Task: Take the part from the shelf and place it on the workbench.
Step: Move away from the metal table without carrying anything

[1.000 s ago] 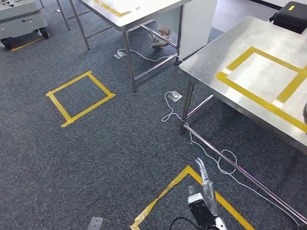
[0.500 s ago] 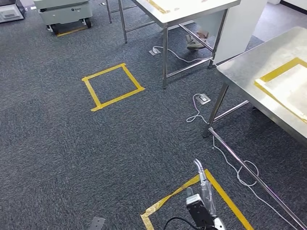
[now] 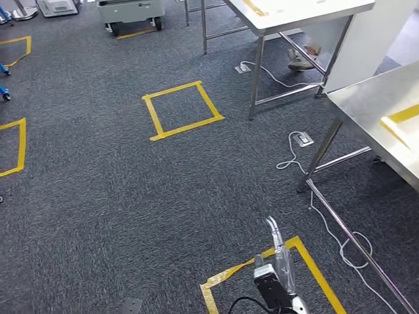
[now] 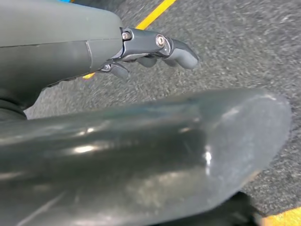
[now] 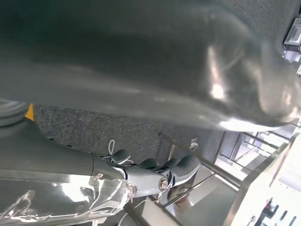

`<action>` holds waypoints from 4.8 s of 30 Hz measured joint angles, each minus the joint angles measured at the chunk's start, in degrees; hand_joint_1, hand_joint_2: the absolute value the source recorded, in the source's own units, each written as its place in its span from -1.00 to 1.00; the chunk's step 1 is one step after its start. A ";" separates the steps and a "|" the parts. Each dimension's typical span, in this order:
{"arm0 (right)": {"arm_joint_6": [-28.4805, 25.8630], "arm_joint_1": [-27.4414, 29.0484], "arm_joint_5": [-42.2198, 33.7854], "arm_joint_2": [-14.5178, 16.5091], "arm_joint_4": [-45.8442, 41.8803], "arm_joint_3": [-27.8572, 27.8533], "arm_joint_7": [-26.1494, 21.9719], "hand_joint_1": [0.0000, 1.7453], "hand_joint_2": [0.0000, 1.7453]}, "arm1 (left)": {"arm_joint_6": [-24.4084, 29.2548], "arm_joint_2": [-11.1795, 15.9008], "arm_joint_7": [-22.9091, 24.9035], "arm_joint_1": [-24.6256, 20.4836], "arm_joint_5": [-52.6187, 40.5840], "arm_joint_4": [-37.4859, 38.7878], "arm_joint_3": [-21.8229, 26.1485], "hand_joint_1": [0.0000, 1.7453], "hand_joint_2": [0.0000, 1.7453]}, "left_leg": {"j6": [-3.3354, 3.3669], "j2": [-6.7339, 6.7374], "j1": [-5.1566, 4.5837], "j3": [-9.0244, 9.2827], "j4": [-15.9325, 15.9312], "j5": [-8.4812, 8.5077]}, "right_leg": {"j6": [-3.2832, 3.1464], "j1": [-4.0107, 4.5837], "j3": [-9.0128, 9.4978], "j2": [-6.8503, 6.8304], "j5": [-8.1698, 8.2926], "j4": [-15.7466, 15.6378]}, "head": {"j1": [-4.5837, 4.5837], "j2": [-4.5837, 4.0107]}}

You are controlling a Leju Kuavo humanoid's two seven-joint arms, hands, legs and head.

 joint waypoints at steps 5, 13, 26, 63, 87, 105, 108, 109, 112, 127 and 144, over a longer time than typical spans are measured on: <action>-0.86 0.19 1.19 0.74 -0.41 0.71 1.16 -1.00 -1.00 | -0.16 -0.05 0.18 0.14 -0.03 0.00 -0.23 -1.00 -1.00 | 1.98 -0.09 -0.41 1.70 -4.65 1.03 | 1.48 0.21 -0.22 -1.95 -0.39 0.57 | 0.09 0.00; -1.03 0.73 1.25 0.83 -0.50 0.98 1.38 -1.00 -1.00 | -0.34 -0.11 0.68 0.19 -0.02 0.00 -0.30 -1.00 -1.00 | 3.56 -6.36 -0.60 0.97 -4.72 2.16 | 1.46 -0.02 -6.02 5.57 -6.07 14.32 | 0.47 0.00; -0.79 0.31 1.49 1.05 -0.49 0.96 1.36 -1.00 -1.00 | -0.45 0.08 0.82 0.20 0.03 0.00 -0.33 -1.00 -1.00 | 0.25 -3.53 -0.18 -8.14 11.19 -4.88 | -0.81 -0.14 0.33 3.84 -0.43 0.10 | -0.39 0.00; -1.06 0.76 2.14 0.93 -1.14 0.98 1.61 -1.00 -1.00 | -0.98 0.13 0.68 0.17 0.38 0.01 -0.74 -1.00 -1.00 | 0.55 1.42 -0.39 0.30 -3.36 1.53 | 0.40 0.26 0.31 -0.58 -1.06 0.74 | -0.42 0.00; -1.07 0.80 2.36 0.70 -1.45 0.97 1.77 -1.00 -1.00 | -1.04 0.13 0.52 0.21 0.54 0.02 -0.72 -1.00 -1.00 | 0.04 -3.54 0.00 -7.44 9.92 -5.05 | -1.09 -0.18 -0.67 4.27 -0.42 1.00 | -0.63 0.00; -0.88 0.70 2.44 0.63 -1.69 1.04 1.90 -1.00 -1.00 | -0.95 -0.03 0.52 0.30 0.55 0.02 -0.72 -1.00 -1.00 | 3.01 -6.28 -0.04 0.60 -4.26 1.87 | 1.72 -0.06 -7.10 5.30 -7.18 16.43 | 0.07 0.00; -0.89 0.62 2.46 0.63 -1.72 1.04 1.89 -1.00 -1.00 | -0.96 -0.08 0.51 0.23 0.55 0.02 -0.72 -1.00 -1.00 | 2.58 -8.84 -0.02 0.67 -4.08 1.82 | 1.51 -0.61 -2.29 8.48 -1.46 5.20 | 0.11 0.00; -0.91 0.63 2.48 0.63 -1.72 1.04 1.89 -1.00 -1.00 | -0.95 -0.08 0.51 0.18 0.55 0.02 -0.72 -1.00 -1.00 | 2.25 -9.53 0.00 0.46 -3.97 1.88 | 1.49 -0.79 -1.23 9.62 -0.81 2.83 | 0.10 0.00; -0.97 0.54 2.52 0.64 -1.76 1.03 1.89 -1.00 -1.00 | -0.92 0.03 0.48 0.31 0.55 0.02 -0.72 -1.00 -1.00 | 1.14 -11.04 0.29 -0.41 -3.94 2.25 | 0.87 -0.72 -0.79 9.29 -0.75 1.70 | 0.08 0.00; -1.11 0.93 2.39 0.31 -3.05 0.92 1.90 -1.00 -1.00 | -0.67 0.08 -0.15 0.10 -0.02 0.02 -1.31 -1.00 -1.00 | 1.71 1.45 -0.82 -0.35 -3.52 1.81 | 0.79 0.60 0.59 -2.07 -1.98 1.48 | -0.61 0.00; 1.55 1.21 0.92 -0.48 -5.16 1.02 2.25 -1.00 -1.00 | -0.76 0.16 -1.32 0.37 0.41 0.02 -1.35 -1.00 -1.00 | 0.81 -8.13 -0.01 -1.51 -2.78 2.03 | 0.27 -0.80 -0.40 8.74 -1.82 2.09 | 0.15 0.00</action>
